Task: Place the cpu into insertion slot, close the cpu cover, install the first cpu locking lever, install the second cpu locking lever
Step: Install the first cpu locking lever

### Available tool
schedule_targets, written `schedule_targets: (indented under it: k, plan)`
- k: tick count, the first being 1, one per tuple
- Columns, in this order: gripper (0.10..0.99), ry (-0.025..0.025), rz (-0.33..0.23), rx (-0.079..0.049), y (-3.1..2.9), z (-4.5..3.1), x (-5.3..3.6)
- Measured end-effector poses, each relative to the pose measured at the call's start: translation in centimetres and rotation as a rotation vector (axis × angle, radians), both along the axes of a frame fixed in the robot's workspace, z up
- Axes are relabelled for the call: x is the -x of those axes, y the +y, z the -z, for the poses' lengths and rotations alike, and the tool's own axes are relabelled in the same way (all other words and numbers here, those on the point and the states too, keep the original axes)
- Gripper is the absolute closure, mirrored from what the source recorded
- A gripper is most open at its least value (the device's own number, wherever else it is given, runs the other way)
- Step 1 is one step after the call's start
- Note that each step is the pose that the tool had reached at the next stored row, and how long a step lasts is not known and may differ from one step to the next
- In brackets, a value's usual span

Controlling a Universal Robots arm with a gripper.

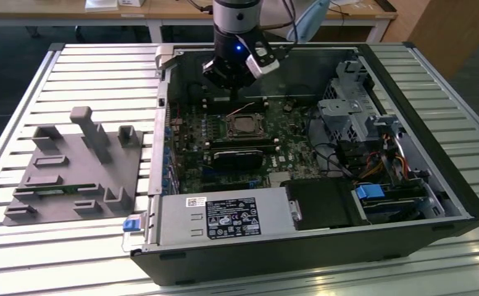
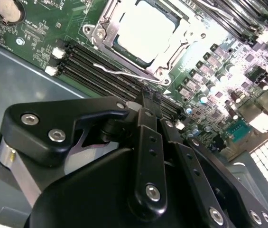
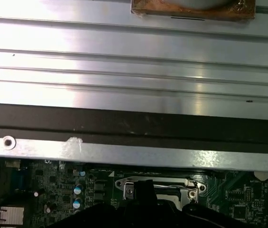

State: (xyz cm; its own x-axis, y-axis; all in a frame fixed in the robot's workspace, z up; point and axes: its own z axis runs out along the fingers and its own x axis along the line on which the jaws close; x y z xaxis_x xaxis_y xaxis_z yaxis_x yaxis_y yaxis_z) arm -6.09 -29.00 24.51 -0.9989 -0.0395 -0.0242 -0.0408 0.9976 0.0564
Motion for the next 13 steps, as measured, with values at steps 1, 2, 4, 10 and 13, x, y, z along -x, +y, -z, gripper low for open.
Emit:
schedule_targets:
  k: [1,2,4,10,13]
  plan:
    - [0.980,0.0000,0.000,0.000,0.00,0.03,-0.01]
    - [0.980,0.0000,0.000,0.000,0.00,0.06,-0.04]
    - [0.980,0.0001,0.000,0.000,0.00,0.12,-0.21]
    - [0.980,0.0000,0.000,0.001,0.00,0.45,-0.98]
    - [0.980,0.0000,0.000,0.001,0.01,0.69,-1.24]
